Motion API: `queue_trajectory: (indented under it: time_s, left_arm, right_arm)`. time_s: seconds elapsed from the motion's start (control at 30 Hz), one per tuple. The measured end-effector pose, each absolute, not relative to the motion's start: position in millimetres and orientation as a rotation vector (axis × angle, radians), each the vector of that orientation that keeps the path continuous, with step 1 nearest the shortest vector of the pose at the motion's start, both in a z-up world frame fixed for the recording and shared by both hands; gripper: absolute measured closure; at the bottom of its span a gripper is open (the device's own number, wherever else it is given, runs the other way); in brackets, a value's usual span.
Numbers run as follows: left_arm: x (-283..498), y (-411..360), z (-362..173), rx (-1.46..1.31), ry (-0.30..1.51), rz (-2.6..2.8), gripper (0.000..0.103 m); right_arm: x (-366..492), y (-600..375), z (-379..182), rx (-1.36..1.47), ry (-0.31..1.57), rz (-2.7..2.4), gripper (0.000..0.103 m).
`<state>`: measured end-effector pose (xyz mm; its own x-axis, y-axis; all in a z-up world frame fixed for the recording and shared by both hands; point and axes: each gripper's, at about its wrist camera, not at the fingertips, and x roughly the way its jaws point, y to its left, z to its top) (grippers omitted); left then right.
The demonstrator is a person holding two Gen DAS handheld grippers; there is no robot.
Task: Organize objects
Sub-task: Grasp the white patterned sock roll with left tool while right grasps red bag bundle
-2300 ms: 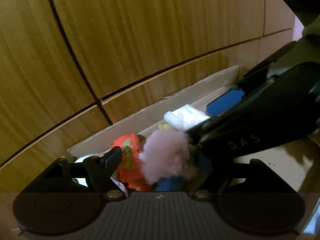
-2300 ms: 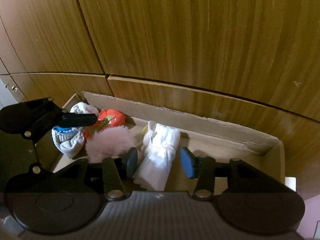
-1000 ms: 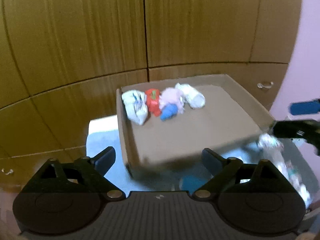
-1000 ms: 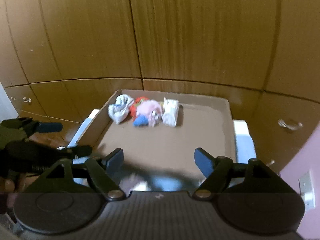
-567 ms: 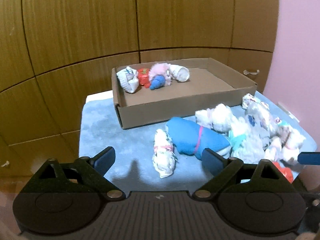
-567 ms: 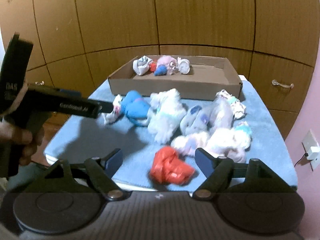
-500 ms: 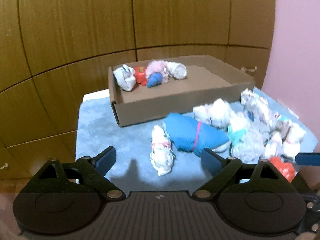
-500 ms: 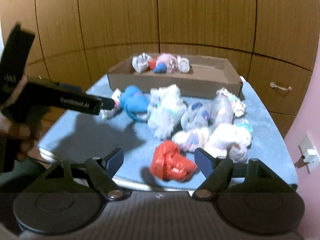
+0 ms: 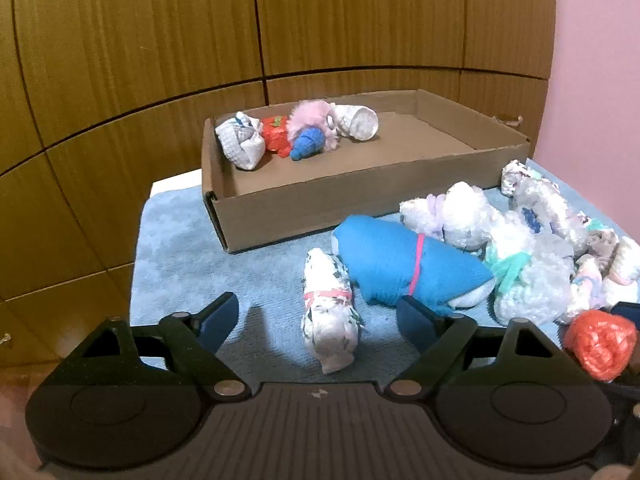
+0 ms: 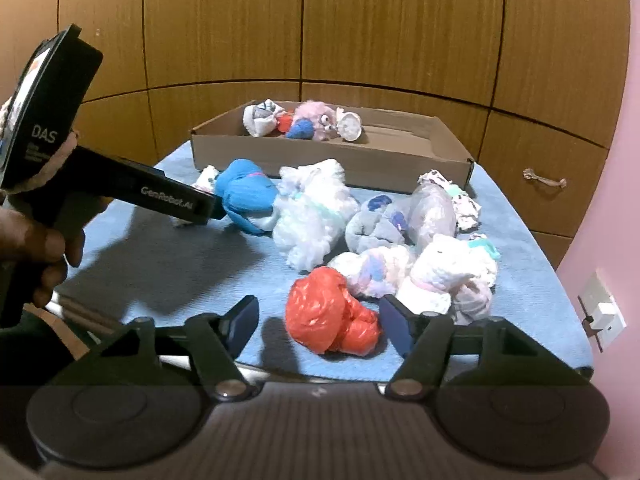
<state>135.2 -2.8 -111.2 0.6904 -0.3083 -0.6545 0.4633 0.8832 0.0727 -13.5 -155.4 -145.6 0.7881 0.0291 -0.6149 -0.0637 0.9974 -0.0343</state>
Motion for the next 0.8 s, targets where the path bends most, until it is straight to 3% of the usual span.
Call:
queue_trajectory:
  time_s: [0.17, 0.4, 0.8]
  left_arm:
    - [139.2, -1.9, -118.3, 0.245, 0.699, -0.448, 0.032]
    - [134.7, -4.6, -114.8, 0.255, 0.688, -0.472, 0.063]
    - [133.9, 10.6, -98.3, 0.224, 0.688, -0.436, 0.066]
  right_arm:
    - [-12.4, -155.5, -147.3, -0.078, 0.654, 0.038, 0.057]
    - [-16.3, -153.3, -142.5, -0.111, 0.62, 0.054, 0.06]
    - [-13.3, -158.7, -127.8, -0.066, 0.598, 0.107, 0.061]
